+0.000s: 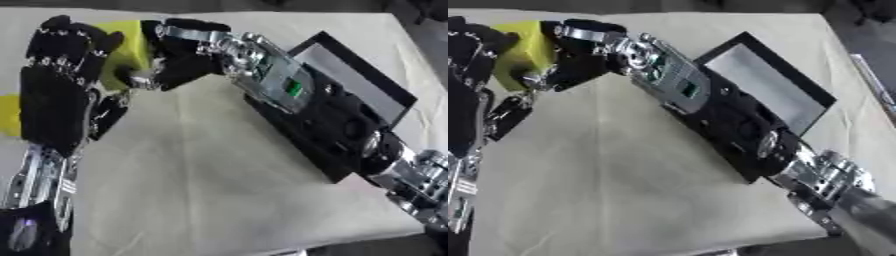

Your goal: Pick up the objects with one hand, pass them to the other hand, and then place them into the box on the other side of the table.

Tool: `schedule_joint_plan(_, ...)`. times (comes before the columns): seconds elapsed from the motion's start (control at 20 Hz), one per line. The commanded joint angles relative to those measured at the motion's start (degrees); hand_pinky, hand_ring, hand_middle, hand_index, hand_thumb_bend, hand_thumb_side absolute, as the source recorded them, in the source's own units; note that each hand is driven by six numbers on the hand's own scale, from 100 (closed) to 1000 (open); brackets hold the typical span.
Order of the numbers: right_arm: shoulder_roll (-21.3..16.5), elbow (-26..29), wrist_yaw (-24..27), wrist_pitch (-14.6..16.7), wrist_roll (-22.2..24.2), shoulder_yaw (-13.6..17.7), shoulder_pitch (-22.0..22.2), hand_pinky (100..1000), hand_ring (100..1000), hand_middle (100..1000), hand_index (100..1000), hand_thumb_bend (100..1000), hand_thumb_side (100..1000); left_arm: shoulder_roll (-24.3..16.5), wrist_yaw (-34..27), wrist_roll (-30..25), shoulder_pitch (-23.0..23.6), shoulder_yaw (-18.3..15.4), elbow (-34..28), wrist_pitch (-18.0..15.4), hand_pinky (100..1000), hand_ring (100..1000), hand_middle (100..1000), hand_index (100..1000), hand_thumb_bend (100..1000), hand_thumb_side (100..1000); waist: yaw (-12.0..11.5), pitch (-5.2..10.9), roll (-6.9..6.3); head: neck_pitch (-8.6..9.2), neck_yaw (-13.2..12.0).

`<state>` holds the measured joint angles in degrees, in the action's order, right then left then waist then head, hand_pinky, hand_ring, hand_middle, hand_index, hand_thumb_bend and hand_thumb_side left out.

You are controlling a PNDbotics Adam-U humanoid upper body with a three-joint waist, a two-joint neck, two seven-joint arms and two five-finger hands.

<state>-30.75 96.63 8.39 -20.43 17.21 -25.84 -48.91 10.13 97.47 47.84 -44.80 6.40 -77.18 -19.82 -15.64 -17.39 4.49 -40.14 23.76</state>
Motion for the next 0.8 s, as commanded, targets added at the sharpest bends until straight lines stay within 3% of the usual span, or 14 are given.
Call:
schedule_joint_plan(0.05, 0.1, 0.1, 1.8, -0.8, -1.9, 0.3, -1.0, 1000, 1000, 966, 1000, 208, 308, 1.3, -0.3, 1.1, -1.4, 0.9, -0.7, -1.3, 744, 615, 497, 502, 370, 100, 0.1, 0.89, -0.31, 0.57, 0.2)
schedule_joint_plan(0.1, 0.1, -0.1, 2.6, -1.4, -2.8, 0.4, -1.0, 1000, 1000, 926, 1000, 194, 288, 1.3, -0.4, 1.1, -1.4, 0.9, -0.7, -1.4, 743, 615, 497, 508, 363, 100, 0.1, 0.89, -0.32, 0.56, 0.2)
schedule_joint_plan(0.15, 0.2, -0.3, 3.6, -2.0, -4.2, 0.6, -1.0, 1000, 1000, 862, 1000, 100, 268, 1.2, -0.6, 1.1, -1.4, 0.9, -0.6, -1.4, 741, 616, 500, 521, 367, 100, 0.1, 0.88, -0.33, 0.55, 0.2)
schedule_joint_plan(0.3, 0.2, -0.6, 7.4, -3.4, -7.8, 0.7, -0.9, 1000, 953, 778, 1000, 100, 221, 1.2, -0.7, 1.0, -1.3, 1.0, -0.5, -1.5, 744, 625, 515, 555, 503, 100, 0.1, 0.89, -0.35, 0.51, 0.3)
schedule_joint_plan(0.4, 0.1, -0.6, 10.2, -4.1, -9.8, 0.7, -0.8, 1000, 927, 743, 964, 100, 258, 1.1, -0.4, 0.9, -1.3, 1.0, -0.4, -1.4, 759, 634, 531, 582, 579, 100, 0.2, 0.90, -0.36, 0.47, 0.4)
schedule_joint_plan(0.5, 0.0, -0.4, 12.7, -4.7, -11.3, 0.6, -0.8, 1000, 917, 725, 946, 100, 228, 1.0, 0.3, 0.7, -1.2, 1.1, -0.2, -1.2, 770, 644, 546, 599, 645, 100, 0.2, 0.92, -0.39, 0.48, 0.5)
schedule_joint_plan(0.55, -0.2, -0.2, 13.7, -4.9, -11.7, 0.5, -0.7, 1000, 909, 710, 934, 100, 192, 0.9, 0.9, 0.4, -1.2, 1.0, 0.0, -0.9, 792, 680, 588, 673, 733, 100, 0.3, 0.94, -0.42, 0.46, 0.5)
schedule_joint_plan(0.7, -0.6, 0.2, 15.4, -5.5, -12.3, 0.6, -0.6, 1000, 899, 689, 917, 100, 153, 0.7, 2.6, -1.3, -0.9, 0.6, 0.6, 0.8, 833, 770, 710, 871, 862, 100, 0.3, 1.00, -0.50, 0.45, 0.7)
schedule_joint_plan(0.8, -1.0, 0.3, 16.0, -5.7, -12.3, 0.8, -0.5, 1000, 897, 689, 918, 100, 149, 0.5, 3.3, -2.4, -0.8, 0.3, 0.8, 2.4, 868, 816, 752, 907, 949, 100, 0.4, 1.07, -0.55, 0.38, 0.8)
